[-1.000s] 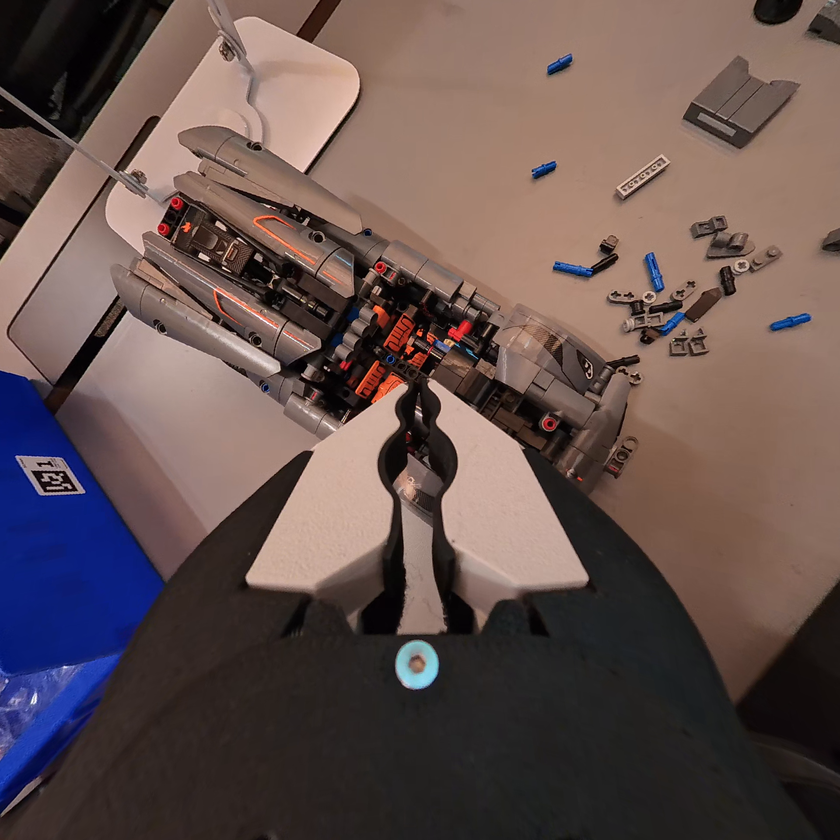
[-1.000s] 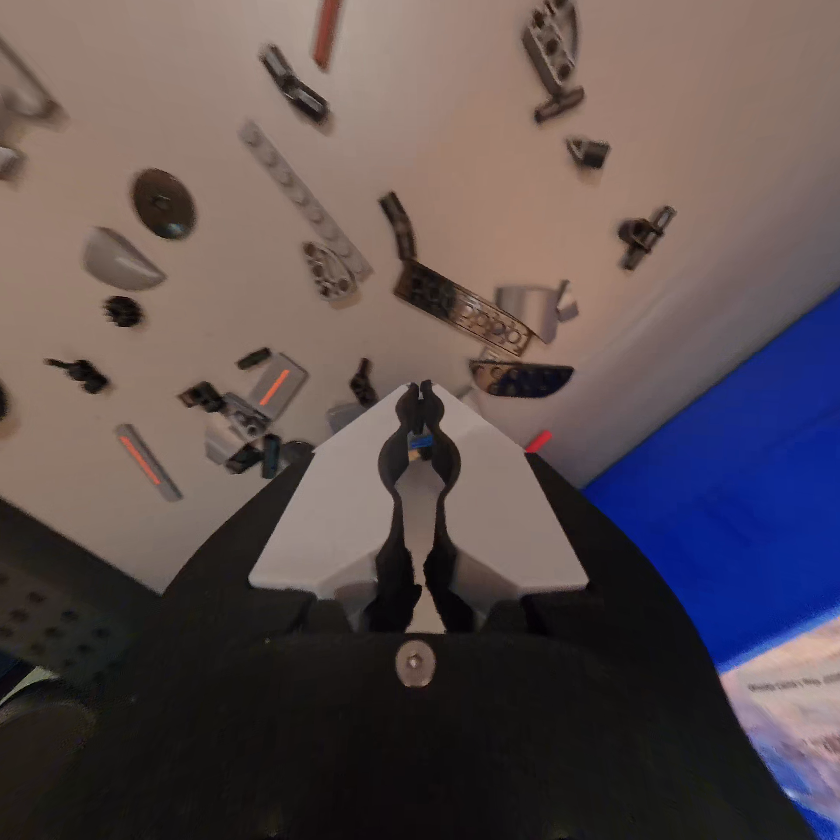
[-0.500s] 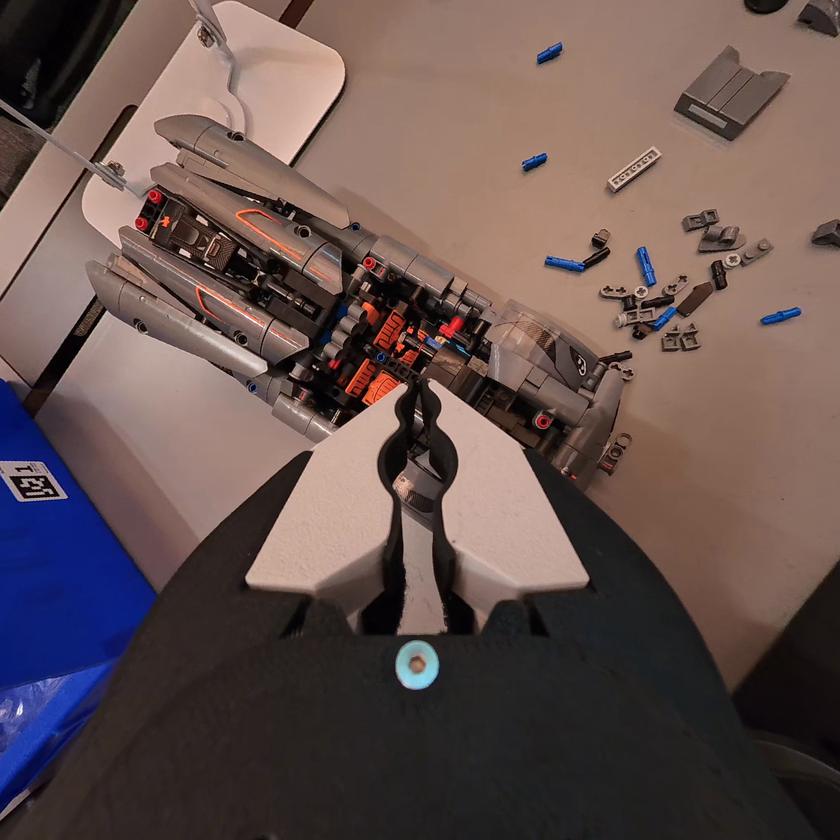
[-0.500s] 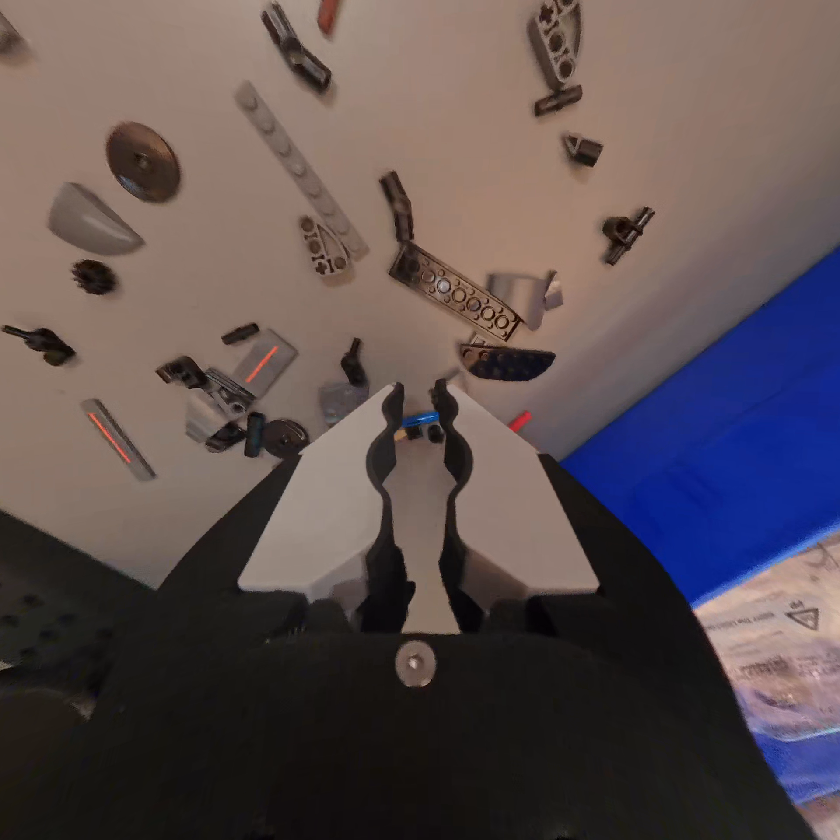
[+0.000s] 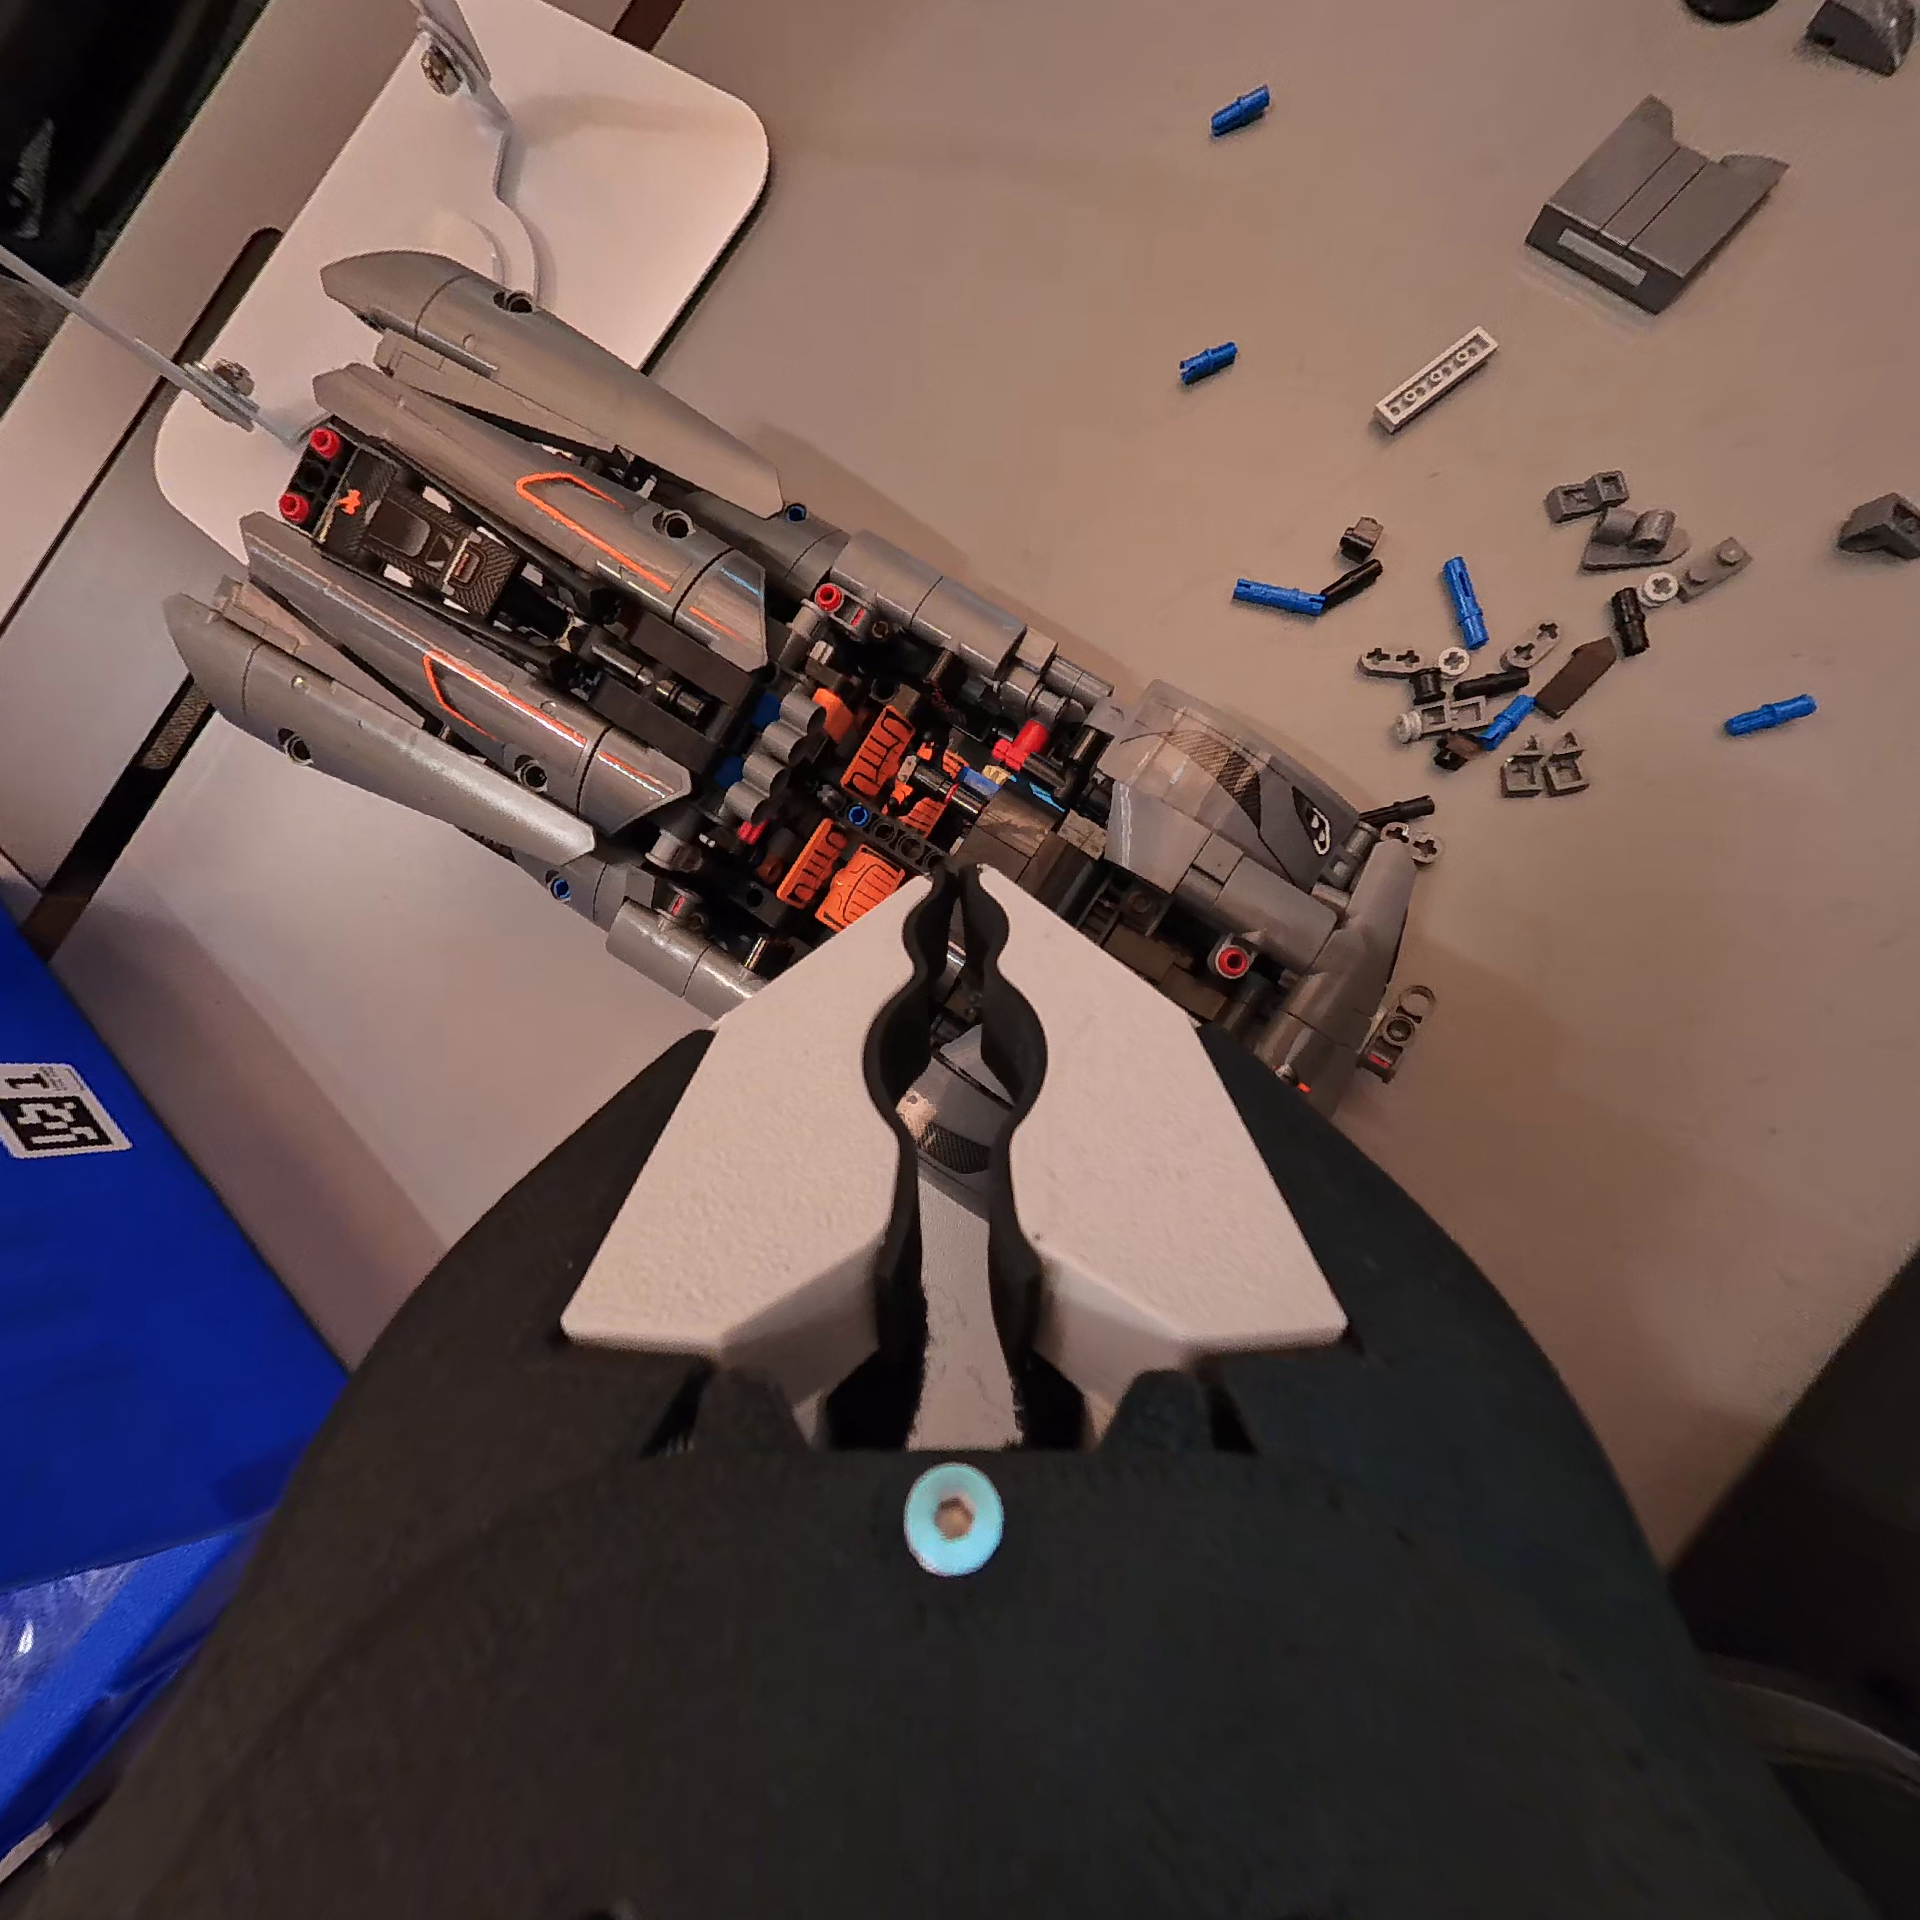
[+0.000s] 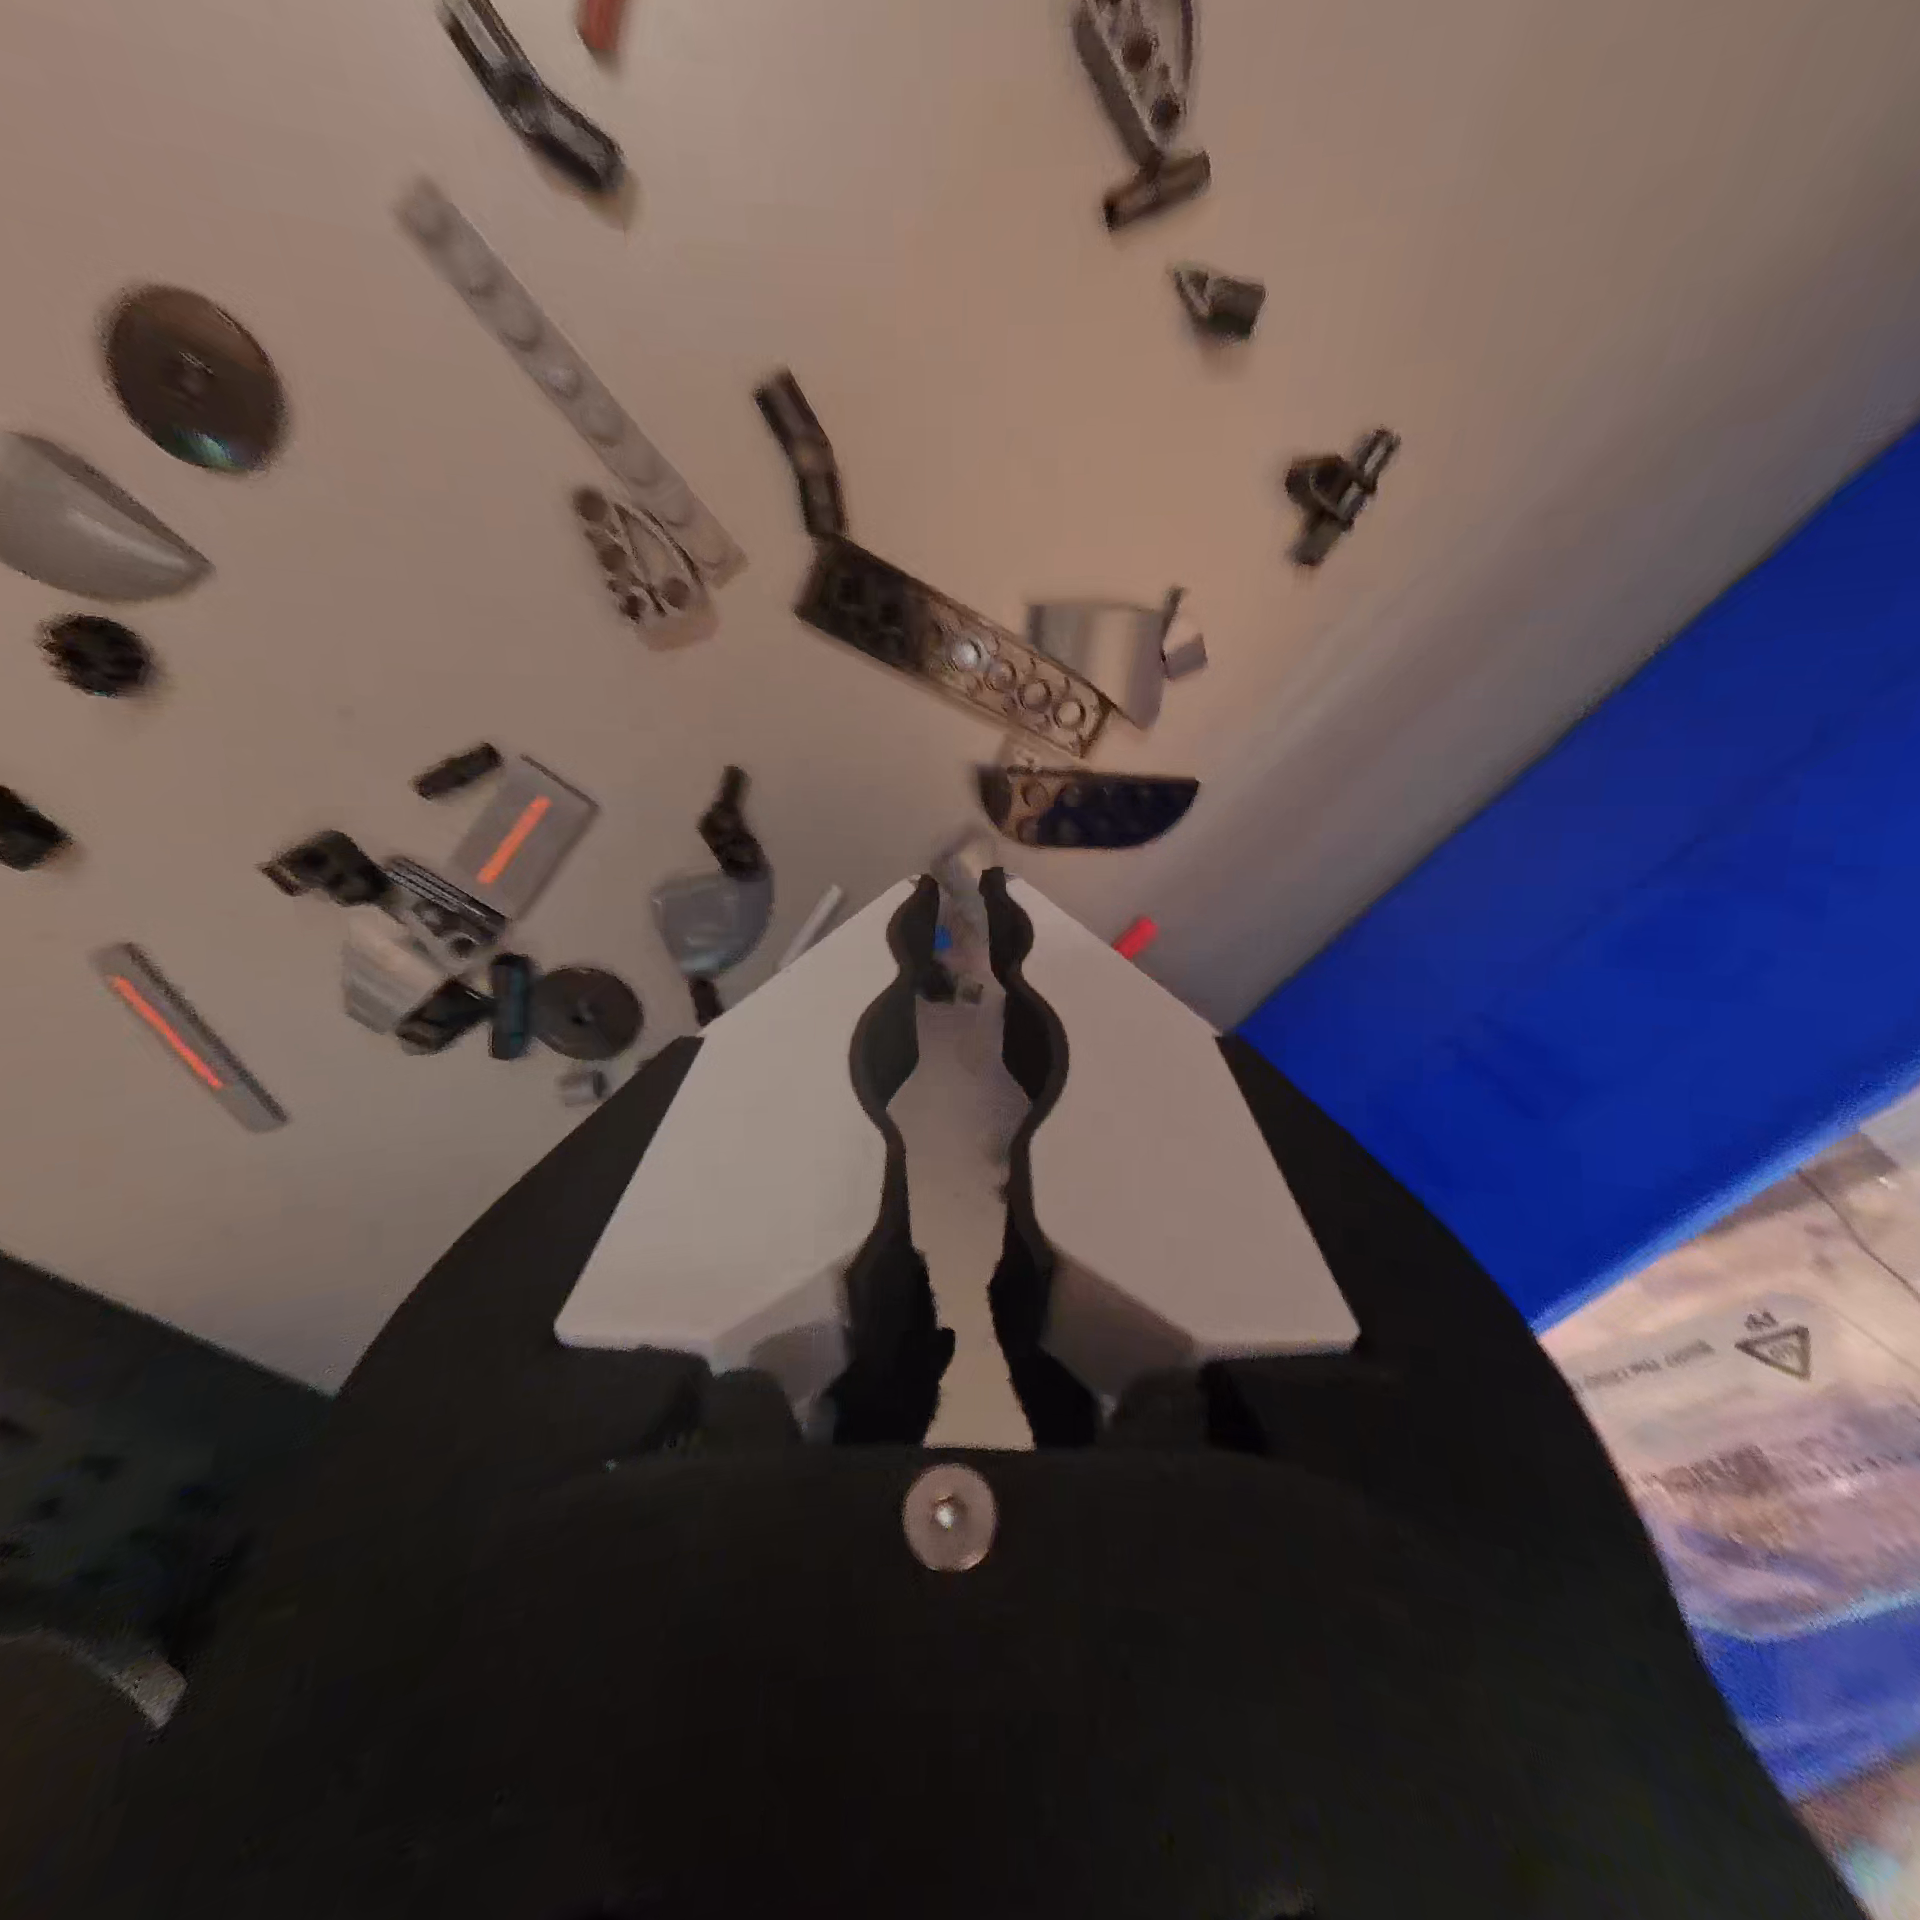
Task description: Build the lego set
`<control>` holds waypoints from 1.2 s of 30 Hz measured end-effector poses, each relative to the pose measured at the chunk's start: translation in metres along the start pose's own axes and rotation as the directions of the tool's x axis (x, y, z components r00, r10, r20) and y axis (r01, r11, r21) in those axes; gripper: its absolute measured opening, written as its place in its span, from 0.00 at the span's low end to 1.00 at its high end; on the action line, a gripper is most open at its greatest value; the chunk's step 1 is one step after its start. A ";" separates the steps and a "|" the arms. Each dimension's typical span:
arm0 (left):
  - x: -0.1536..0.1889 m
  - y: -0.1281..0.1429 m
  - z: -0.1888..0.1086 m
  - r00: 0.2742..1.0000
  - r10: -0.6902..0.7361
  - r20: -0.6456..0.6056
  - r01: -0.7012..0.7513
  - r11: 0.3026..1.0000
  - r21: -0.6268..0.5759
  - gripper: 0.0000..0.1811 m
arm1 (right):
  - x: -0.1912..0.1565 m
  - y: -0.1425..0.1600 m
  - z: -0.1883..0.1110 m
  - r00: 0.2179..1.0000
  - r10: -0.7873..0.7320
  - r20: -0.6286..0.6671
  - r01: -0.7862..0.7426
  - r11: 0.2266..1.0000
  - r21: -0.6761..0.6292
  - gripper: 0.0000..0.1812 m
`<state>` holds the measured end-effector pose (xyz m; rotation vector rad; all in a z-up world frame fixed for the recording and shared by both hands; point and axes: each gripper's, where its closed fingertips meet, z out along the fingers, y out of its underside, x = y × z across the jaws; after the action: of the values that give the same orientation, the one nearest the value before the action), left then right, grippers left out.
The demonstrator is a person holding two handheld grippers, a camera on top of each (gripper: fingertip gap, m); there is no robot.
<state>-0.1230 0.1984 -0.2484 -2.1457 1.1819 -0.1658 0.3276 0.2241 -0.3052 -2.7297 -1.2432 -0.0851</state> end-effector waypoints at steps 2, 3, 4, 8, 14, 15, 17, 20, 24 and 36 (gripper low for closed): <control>0.000 0.000 0.000 1.000 0.000 -0.001 0.000 1.000 0.001 0.00 | 0.004 0.012 0.006 0.998 -0.037 -0.048 0.033 0.996 -0.081 0.10; 0.000 0.000 0.000 1.000 -0.001 -0.002 0.001 1.000 0.000 0.00 | 0.006 0.014 0.009 0.996 -0.057 -0.066 0.050 0.993 -0.110 0.14; 0.000 0.000 0.001 1.000 -0.002 -0.003 0.002 1.000 -0.002 0.00 | 0.006 0.016 0.012 0.994 -0.078 -0.079 0.068 0.989 -0.129 0.15; 0.000 0.000 0.001 1.000 0.001 0.000 -0.001 1.000 -0.004 0.00 | 0.000 0.013 0.019 0.994 -0.097 -0.057 0.089 0.988 -0.129 0.14; -0.001 0.001 0.001 1.000 -0.003 -0.002 0.003 1.000 -0.007 0.00 | 0.004 0.011 0.020 0.994 -0.096 -0.059 0.089 0.990 -0.114 0.05; -0.001 0.002 0.001 1.000 -0.006 0.000 0.006 1.000 -0.007 0.00 | 0.004 0.011 0.018 0.993 -0.097 -0.065 0.090 0.990 -0.107 0.05; -0.004 0.001 0.000 1.000 -0.017 0.009 0.017 1.000 0.002 0.01 | 0.001 0.008 0.011 0.992 -0.103 -0.068 0.097 0.991 -0.088 0.05; -0.006 -0.001 -0.002 0.999 -0.037 0.014 0.037 0.999 0.015 0.01 | -0.016 -0.012 -0.010 0.991 -0.128 -0.049 0.129 0.992 0.006 0.05; -0.008 0.004 0.000 0.998 -0.057 0.016 0.057 0.998 -0.006 0.02 | -0.077 -0.059 -0.047 0.969 -0.240 0.066 0.223 0.955 0.197 0.05; -0.010 0.016 0.006 0.996 -0.083 0.018 0.084 0.994 -0.068 0.03 | -0.241 -0.140 -0.038 0.774 -0.584 0.244 0.521 0.807 0.278 0.05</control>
<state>-0.1383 0.2035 -0.2608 -2.2540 1.1042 -0.1482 0.0640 0.1294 -0.2790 -2.1716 -2.0016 0.4162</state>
